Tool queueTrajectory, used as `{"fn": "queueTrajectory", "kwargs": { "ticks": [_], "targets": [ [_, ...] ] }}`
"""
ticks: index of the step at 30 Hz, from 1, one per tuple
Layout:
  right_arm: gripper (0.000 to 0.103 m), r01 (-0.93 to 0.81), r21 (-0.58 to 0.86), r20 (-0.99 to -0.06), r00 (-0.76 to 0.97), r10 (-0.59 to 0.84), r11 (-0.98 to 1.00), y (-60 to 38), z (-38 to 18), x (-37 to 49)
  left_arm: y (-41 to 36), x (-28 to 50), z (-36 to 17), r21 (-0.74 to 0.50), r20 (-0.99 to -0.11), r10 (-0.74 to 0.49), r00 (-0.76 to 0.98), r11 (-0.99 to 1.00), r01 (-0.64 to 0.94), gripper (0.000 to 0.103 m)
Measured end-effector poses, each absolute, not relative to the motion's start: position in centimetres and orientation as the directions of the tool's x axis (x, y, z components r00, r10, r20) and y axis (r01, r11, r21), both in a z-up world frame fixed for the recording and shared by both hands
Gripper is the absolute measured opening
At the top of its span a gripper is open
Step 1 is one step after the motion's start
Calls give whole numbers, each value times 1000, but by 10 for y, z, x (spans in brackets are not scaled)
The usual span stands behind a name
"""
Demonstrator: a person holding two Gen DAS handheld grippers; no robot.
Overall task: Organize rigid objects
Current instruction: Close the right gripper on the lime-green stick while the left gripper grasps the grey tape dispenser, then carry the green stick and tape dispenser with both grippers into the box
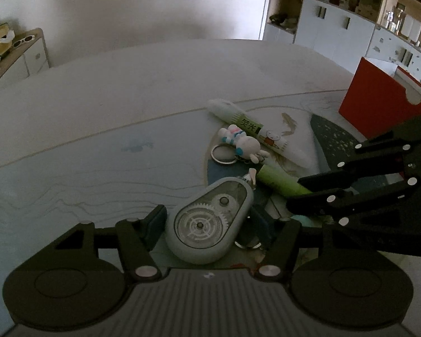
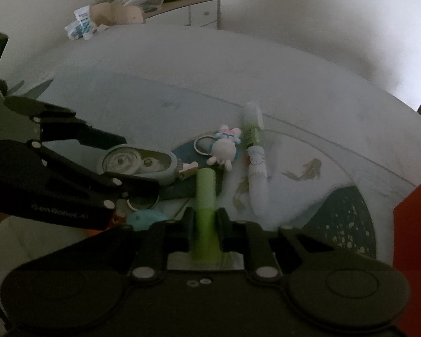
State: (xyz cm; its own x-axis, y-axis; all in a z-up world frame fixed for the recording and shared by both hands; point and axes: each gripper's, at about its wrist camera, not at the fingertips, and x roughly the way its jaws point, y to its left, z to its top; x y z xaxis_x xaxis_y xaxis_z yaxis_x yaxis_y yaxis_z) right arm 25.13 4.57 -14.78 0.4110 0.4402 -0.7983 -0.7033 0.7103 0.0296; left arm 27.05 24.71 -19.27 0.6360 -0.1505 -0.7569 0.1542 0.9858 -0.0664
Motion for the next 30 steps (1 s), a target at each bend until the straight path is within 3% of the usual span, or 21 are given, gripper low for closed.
{"fn": "queueTrajectory", "kwargs": {
  "ticks": [12, 30],
  "targets": [
    [15, -650, 79, -763, 448, 465, 756, 21, -124, 245, 251, 266, -181, -85, -756, -127, 642, 992, 97, 64],
    [15, -586, 154, -695, 508, 509, 795, -46, -58, 228, 214, 242, -115, -126, -709, -164, 685, 986, 106, 64]
  ]
}}
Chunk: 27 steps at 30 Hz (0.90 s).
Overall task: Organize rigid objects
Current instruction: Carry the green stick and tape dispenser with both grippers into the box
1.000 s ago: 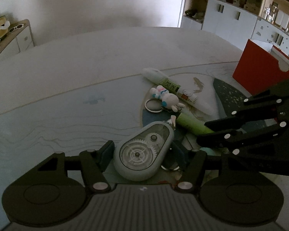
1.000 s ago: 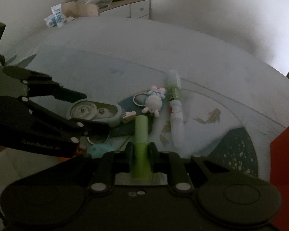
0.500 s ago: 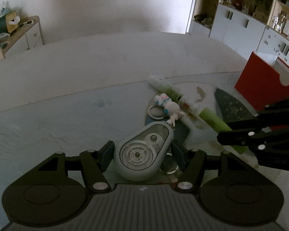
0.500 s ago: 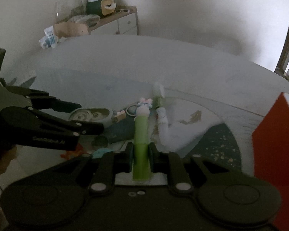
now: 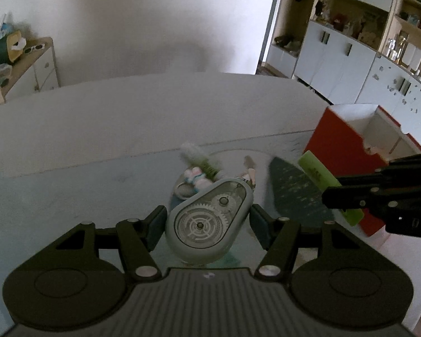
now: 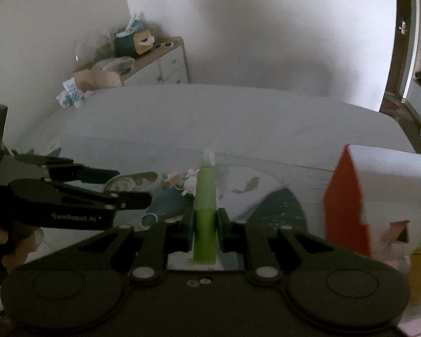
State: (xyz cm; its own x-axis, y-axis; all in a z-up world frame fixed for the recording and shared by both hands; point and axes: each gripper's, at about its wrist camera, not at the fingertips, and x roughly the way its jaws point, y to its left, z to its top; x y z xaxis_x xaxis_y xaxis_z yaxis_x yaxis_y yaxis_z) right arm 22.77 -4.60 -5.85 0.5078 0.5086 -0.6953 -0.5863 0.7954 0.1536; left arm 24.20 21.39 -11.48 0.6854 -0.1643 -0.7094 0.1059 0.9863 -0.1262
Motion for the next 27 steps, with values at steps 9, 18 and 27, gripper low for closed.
{"fn": "queueTrajectory", "kwargs": {
  "ticks": [9, 18, 27],
  "targets": [
    [15, -568, 165, -667, 538, 515, 806, -98, -39, 228, 164, 235, -85, -122, -679, -195, 707, 981, 153, 64],
    [15, -546, 167, -651, 564, 507, 821, -155, -31, 237, 103, 238, -66, -120, -655, -231, 720, 972, 202, 64],
    [15, -512, 164, -655, 583, 481, 843, -220, -36, 251, 34, 254, -60, -115, -656, -244, 714, 968, 225, 64]
  ]
}}
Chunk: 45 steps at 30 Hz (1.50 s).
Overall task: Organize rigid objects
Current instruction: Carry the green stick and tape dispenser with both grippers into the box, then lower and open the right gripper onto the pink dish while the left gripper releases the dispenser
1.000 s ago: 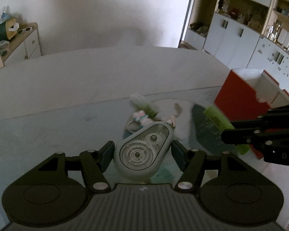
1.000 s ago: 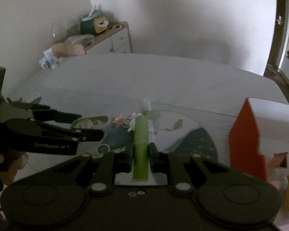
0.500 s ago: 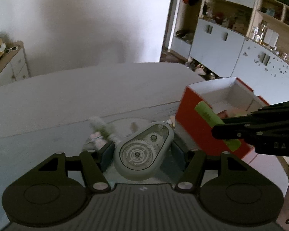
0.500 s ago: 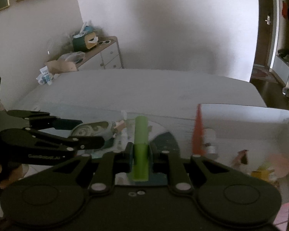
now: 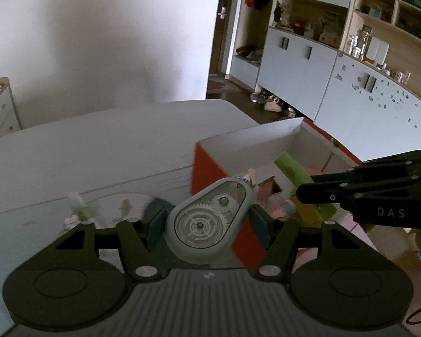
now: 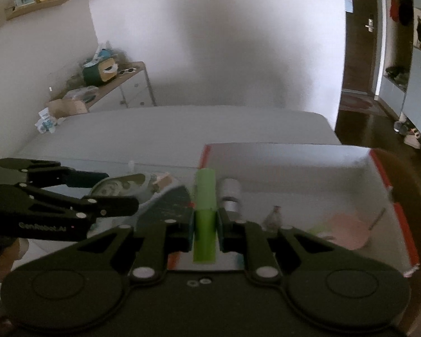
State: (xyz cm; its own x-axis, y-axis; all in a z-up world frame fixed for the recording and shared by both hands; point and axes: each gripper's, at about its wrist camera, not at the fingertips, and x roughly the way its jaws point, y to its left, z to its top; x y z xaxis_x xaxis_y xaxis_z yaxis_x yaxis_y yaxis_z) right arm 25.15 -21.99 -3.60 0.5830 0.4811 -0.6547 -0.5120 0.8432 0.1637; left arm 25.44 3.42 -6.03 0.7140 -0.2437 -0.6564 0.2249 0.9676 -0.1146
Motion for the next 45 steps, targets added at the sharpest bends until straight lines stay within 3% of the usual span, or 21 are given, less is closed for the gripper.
{"fn": "queueTrajectory", "kwargs": {
  "ticks": [10, 17, 36, 45],
  "targets": [
    [15, -433, 141, -667, 623, 408, 891, -283, -50, 276, -34, 287, -63, -82, -663, -247, 706, 962, 260, 64],
    [15, -389, 121, -702, 617, 356, 913, -310, -69, 305, -80, 326, -80, -50, -717, -244, 653, 953, 300, 64],
    [15, -392, 41, -781, 561, 274, 919, -309, -108, 341, -156, 414, -120, 93, -776, -168, 608, 923, 374, 64],
    [15, -416, 23, -809, 527, 262, 909, -303, -117, 347, -168, 440, -137, 54, -830, -164, 533, 928, 369, 64]
  ]
}}
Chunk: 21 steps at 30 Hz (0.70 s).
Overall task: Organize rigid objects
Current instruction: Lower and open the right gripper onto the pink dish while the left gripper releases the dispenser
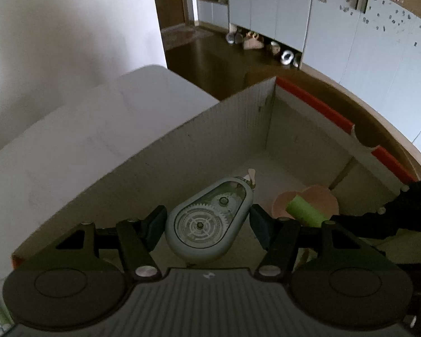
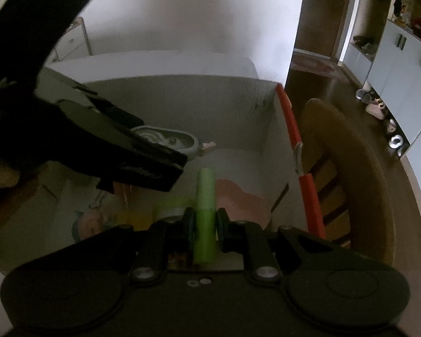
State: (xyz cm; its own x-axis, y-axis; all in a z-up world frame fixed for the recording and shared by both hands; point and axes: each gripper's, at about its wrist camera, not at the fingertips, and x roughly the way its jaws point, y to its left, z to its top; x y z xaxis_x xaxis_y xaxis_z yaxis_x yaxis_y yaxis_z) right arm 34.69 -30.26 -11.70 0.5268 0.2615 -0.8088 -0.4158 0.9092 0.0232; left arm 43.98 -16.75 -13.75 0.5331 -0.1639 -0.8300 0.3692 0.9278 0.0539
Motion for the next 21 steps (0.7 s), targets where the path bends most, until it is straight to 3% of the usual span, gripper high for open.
{"fn": "queueTrajectory", "kwargs": {
  "ticks": [13, 21],
  "targets": [
    [20, -409, 35, -822, 507, 259, 912, -305, -120, 347, -169, 456, -159, 46, -892, -123, 436, 933, 356, 64],
    [32, -394, 55, -823, 502, 265, 917, -308, -114, 346, -169, 455, -160, 46, -902, -106, 418, 940, 339, 64]
  ]
}}
